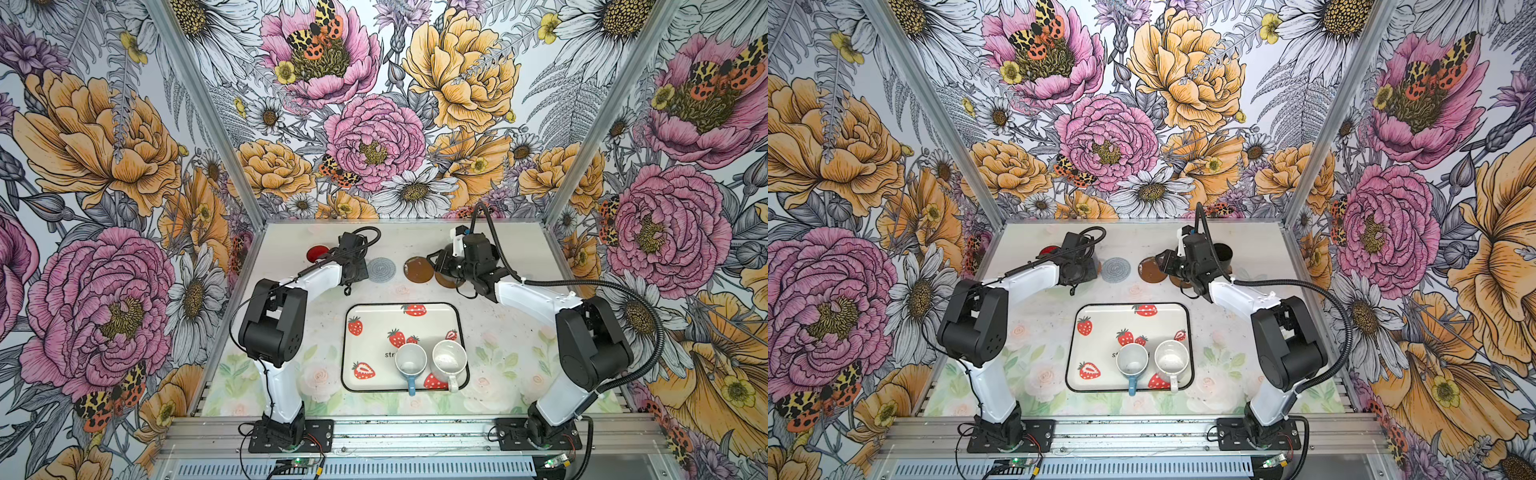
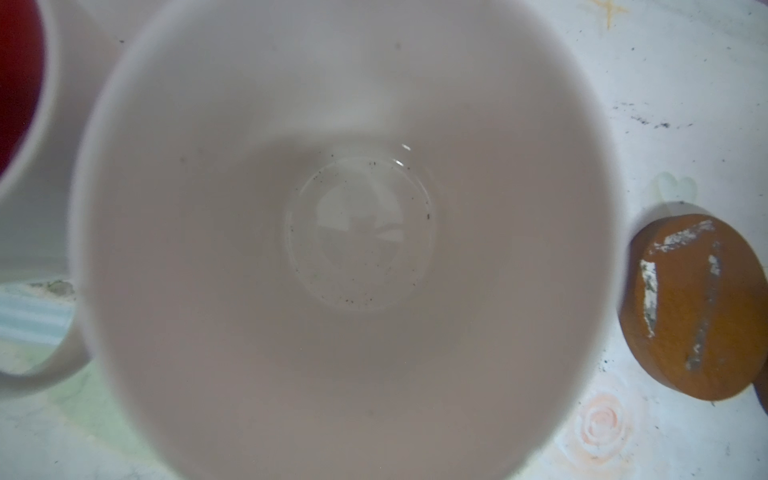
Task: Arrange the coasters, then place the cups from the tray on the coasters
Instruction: 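Carry the purple-handled mug over the woven coaster beside the red-lined mug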
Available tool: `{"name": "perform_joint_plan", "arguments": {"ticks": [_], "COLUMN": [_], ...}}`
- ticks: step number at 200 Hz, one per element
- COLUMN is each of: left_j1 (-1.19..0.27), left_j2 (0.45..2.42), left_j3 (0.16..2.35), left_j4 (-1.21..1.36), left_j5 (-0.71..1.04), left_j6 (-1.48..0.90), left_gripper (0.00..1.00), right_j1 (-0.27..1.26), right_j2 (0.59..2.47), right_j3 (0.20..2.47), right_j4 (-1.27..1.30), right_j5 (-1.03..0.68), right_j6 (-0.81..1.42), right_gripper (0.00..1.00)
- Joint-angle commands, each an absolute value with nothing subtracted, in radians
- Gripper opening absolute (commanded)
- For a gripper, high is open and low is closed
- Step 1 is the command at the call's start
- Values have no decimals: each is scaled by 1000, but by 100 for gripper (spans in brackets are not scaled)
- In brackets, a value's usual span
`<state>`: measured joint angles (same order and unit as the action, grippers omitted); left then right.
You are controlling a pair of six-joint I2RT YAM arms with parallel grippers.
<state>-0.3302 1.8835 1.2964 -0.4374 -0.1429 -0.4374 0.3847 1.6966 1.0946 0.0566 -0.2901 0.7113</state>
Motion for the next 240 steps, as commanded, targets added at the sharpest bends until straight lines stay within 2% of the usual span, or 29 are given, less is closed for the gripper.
{"name": "perform_joint_plan", "arguments": {"ticks": [1, 240], "left_j1": [-318, -307], "left_j2": [1884, 1974], "left_j3": [1341, 1378], "left_j4": [-371, -442], "left_j5": [-139, -157], "left_j6": [-417, -414], "left_gripper": [0, 0], "right_j1": [378, 373], "right_j2": [1713, 1730], "right_j3": [1127, 1137], "right_j4": [60, 52], "right_j5": [-308, -327], "right_j6": [713, 714], "right_gripper": [43, 42]}}
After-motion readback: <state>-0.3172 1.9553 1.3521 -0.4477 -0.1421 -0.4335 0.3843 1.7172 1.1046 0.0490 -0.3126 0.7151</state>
